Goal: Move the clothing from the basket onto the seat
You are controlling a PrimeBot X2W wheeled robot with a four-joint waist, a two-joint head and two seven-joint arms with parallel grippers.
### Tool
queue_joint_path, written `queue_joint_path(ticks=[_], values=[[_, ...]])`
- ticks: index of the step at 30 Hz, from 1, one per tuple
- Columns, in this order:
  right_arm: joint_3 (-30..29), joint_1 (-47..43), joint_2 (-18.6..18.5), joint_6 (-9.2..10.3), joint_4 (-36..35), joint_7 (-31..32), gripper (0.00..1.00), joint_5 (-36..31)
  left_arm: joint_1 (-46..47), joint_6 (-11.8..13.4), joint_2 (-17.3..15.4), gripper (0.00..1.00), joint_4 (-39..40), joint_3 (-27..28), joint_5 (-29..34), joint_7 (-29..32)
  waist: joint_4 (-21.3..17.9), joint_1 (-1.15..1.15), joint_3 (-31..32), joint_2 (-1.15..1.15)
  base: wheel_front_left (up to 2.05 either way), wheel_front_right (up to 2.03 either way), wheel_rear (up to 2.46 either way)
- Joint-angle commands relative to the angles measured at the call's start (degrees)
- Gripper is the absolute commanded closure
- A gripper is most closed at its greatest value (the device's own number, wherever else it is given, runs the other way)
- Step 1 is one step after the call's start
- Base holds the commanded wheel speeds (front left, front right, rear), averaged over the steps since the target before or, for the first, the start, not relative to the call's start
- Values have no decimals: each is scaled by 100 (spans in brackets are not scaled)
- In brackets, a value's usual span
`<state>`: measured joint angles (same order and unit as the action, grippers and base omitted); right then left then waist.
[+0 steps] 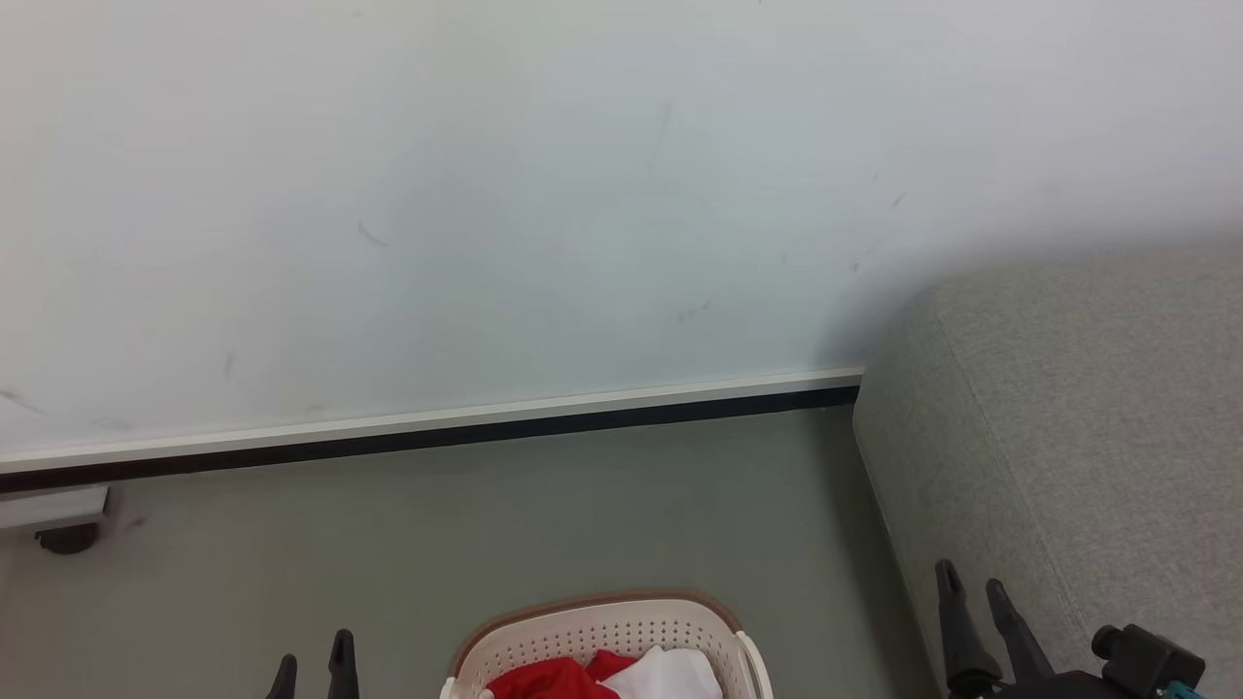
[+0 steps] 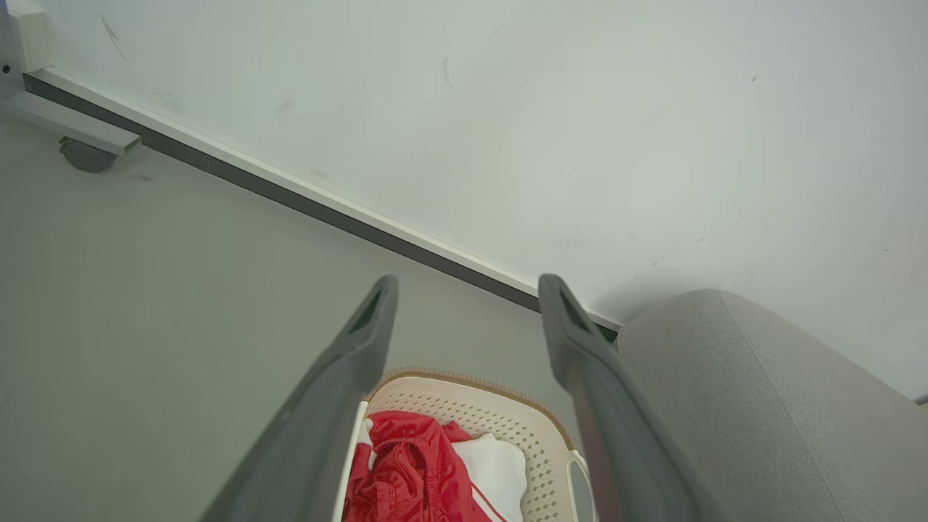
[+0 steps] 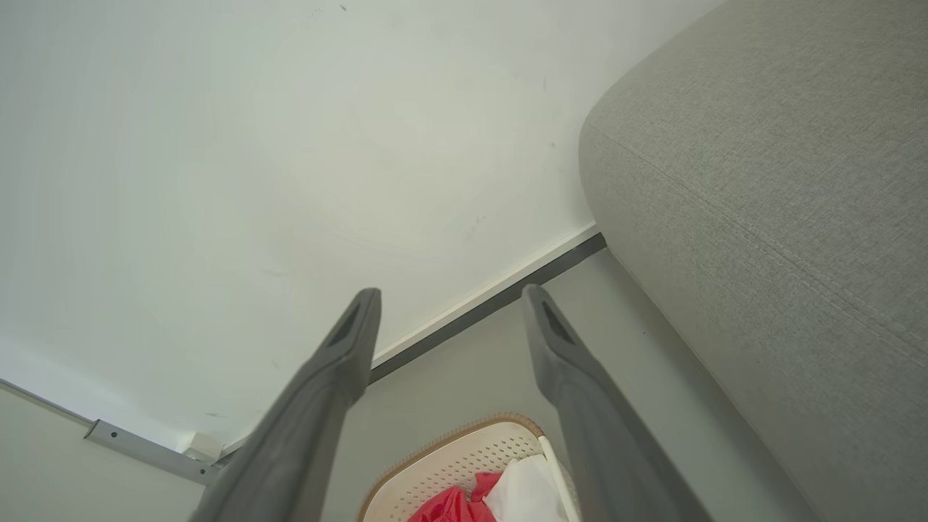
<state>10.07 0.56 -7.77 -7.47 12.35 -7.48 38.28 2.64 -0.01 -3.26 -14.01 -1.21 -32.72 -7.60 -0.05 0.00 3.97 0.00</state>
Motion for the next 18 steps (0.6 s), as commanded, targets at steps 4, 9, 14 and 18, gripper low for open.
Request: queue_joint_path(ticks=[4, 9, 14, 18], values=[[-15, -16, 46, -3, -32, 93, 0, -397, -1, -86, -67, 0, 44, -5, 313, -95, 3, 0, 26, 0, 0, 0, 0], [-35, -84, 100, -3, -35, 175, 0, -723, -53, -108, -85, 0, 5, -35, 629, -178, 8, 0, 62, 0, 0, 0, 0], [-42, -105, 153, -3, -47, 221, 0, -1050, -109, -69, -82, 0, 25, -41, 913, -254, 3, 0, 93, 0, 0, 0, 0], [-58, -125, 191, -3, -52, 241, 0, -1303, -157, -54, -75, 0, 21, -44, 1095, -312, -2, 0, 115, 0, 0, 0, 0]])
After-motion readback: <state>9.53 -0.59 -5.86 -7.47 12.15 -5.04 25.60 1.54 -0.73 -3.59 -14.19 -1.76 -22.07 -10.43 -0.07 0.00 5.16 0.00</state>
